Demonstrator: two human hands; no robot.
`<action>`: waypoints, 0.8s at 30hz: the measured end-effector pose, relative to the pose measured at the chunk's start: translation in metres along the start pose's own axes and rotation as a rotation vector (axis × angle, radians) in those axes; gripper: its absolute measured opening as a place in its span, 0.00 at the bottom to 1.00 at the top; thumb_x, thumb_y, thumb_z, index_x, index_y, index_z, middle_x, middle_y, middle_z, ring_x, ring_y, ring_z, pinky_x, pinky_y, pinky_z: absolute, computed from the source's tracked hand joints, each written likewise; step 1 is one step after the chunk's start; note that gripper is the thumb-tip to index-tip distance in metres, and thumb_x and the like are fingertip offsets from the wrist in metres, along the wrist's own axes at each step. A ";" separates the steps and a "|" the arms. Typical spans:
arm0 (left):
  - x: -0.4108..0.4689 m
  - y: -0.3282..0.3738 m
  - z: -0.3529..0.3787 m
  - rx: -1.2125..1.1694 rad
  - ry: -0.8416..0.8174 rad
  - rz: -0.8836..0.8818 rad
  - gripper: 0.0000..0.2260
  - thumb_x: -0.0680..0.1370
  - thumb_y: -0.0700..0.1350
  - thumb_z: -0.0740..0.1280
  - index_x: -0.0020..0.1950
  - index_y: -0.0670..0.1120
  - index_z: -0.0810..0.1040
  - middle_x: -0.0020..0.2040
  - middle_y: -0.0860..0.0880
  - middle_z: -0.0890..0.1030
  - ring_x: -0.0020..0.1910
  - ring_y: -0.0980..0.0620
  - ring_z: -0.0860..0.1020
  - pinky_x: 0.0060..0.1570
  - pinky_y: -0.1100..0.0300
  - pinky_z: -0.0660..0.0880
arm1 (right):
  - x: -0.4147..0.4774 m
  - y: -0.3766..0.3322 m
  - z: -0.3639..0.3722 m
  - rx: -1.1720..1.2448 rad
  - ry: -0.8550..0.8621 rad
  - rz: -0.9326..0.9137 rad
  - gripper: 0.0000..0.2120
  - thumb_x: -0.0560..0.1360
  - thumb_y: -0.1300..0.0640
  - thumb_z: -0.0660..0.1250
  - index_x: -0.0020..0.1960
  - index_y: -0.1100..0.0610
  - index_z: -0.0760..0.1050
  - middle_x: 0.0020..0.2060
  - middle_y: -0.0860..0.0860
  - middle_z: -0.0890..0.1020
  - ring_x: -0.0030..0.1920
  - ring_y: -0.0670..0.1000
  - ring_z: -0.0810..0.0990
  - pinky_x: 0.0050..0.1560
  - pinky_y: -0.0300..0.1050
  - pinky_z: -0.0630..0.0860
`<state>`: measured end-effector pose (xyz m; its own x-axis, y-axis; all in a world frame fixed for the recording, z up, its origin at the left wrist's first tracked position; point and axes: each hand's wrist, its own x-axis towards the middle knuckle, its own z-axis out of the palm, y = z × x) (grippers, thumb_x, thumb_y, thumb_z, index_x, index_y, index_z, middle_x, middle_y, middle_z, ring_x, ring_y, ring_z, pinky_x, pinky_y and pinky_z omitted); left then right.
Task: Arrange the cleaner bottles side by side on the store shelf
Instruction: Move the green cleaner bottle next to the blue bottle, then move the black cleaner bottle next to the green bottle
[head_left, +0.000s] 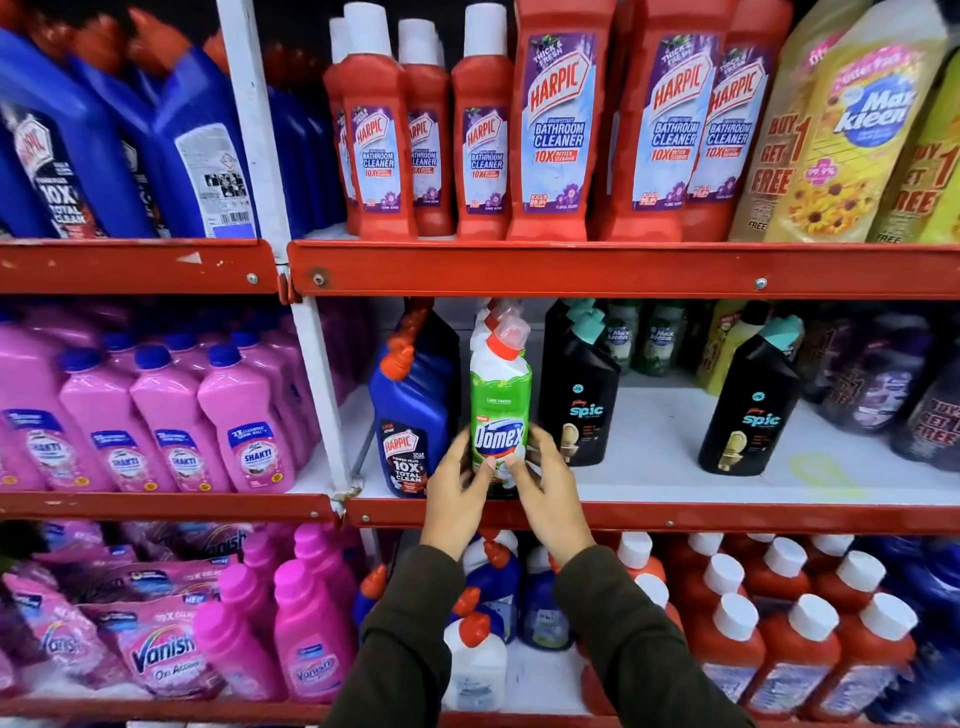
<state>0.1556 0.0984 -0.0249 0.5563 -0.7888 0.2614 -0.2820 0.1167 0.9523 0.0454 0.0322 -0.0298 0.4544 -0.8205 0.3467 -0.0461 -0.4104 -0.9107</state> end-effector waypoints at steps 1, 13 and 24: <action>0.000 -0.001 0.000 0.007 -0.001 -0.004 0.23 0.80 0.38 0.65 0.75 0.46 0.67 0.66 0.49 0.78 0.53 0.74 0.77 0.50 0.81 0.71 | -0.001 0.000 0.000 0.003 0.002 -0.001 0.21 0.81 0.56 0.65 0.73 0.53 0.67 0.66 0.51 0.79 0.66 0.46 0.78 0.68 0.49 0.76; -0.031 0.012 0.033 0.111 0.469 0.273 0.23 0.78 0.38 0.67 0.72 0.45 0.70 0.69 0.45 0.71 0.71 0.52 0.70 0.72 0.54 0.70 | -0.009 0.002 -0.010 0.046 0.067 -0.055 0.25 0.80 0.54 0.67 0.75 0.51 0.66 0.70 0.48 0.74 0.69 0.46 0.74 0.66 0.33 0.74; -0.017 0.050 0.165 0.127 0.093 0.480 0.14 0.80 0.40 0.64 0.66 0.47 0.75 0.61 0.48 0.71 0.63 0.52 0.72 0.67 0.57 0.69 | 0.000 0.018 -0.162 -0.028 0.583 -0.142 0.24 0.81 0.58 0.65 0.74 0.54 0.63 0.71 0.50 0.66 0.72 0.50 0.67 0.71 0.42 0.68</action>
<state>0.0033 0.0182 -0.0074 0.4067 -0.6064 0.6833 -0.6123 0.3742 0.6965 -0.0990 -0.0398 -0.0100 -0.1050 -0.8364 0.5379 -0.0478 -0.5361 -0.8428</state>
